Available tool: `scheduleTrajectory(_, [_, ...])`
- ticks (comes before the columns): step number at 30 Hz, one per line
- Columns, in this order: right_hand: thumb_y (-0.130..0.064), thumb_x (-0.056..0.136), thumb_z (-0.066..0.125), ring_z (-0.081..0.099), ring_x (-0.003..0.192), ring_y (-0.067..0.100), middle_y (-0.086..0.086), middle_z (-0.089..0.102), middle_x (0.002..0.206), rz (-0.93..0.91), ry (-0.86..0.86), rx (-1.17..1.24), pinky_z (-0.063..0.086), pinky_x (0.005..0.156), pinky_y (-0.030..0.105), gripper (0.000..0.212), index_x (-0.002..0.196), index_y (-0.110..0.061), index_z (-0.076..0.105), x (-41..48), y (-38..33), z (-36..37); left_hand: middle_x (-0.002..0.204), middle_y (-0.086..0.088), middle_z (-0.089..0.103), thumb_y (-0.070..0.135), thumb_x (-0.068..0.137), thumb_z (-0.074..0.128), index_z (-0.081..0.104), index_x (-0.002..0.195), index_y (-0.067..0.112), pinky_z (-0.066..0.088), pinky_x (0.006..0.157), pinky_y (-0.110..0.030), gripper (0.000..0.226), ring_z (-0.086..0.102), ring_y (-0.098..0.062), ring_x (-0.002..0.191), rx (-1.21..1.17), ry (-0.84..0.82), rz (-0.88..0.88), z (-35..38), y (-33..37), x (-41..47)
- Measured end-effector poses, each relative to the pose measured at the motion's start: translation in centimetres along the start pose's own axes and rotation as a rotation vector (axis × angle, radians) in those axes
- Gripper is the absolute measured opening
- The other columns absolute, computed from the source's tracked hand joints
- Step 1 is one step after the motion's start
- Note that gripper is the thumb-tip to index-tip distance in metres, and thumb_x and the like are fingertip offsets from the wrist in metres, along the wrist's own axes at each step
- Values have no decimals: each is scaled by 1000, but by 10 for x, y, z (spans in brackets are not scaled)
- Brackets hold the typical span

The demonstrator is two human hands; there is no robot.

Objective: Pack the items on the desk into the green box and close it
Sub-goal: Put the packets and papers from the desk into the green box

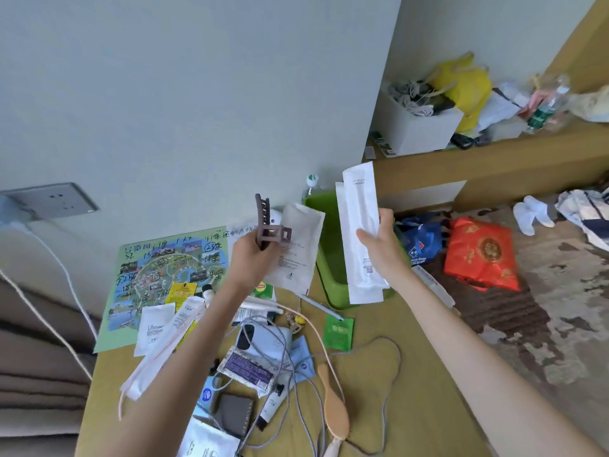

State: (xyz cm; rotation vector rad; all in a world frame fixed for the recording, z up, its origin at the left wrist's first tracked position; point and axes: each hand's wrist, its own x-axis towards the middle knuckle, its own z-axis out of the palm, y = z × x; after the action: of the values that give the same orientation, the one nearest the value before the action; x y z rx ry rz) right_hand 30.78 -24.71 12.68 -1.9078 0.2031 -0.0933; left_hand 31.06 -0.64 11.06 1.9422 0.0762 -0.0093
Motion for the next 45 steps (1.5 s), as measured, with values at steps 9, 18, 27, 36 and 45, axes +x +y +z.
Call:
scheduleTrajectory(9, [1,88,55,52,104,19,3,54,120,6,37,-85,37,79,28,48,129,-13,35,92,32,-13,67,-5,60,12,97,55,64,99,5,49,45,-23,11,54,-10,49,-93,89,-57,52,7,40])
scheduleTrajectory(18, [2,90,57,63,102,31,16,60,118,201,-304,-487,55,87,47,49,135,-5,40,98,92,9,82,4,66,10,96,55,61,106,14,52,47,-18,12,64,-3,65,-92,91,-163,74,-10,65])
scheduleTrajectory(27, [-6,85,66,55,112,21,5,54,125,-336,92,-717,52,84,32,43,125,-10,52,102,92,-41,93,-5,69,8,98,49,59,104,11,56,49,-25,12,68,-20,75,2,-65,-133,115,13,75])
scheduleTrajectory(36, [-10,97,53,55,124,26,7,50,144,-156,-109,-509,47,98,41,56,148,-12,30,91,119,-52,100,-20,66,-3,94,41,53,112,8,61,61,-48,23,72,-31,75,236,-263,-360,184,15,70])
scheduleTrajectory(45, [-12,98,52,62,112,26,6,48,146,-182,-93,-496,54,86,36,55,149,-14,30,92,125,-52,117,-21,57,2,94,38,30,126,0,52,72,-44,33,61,-40,99,254,-162,-386,217,8,93])
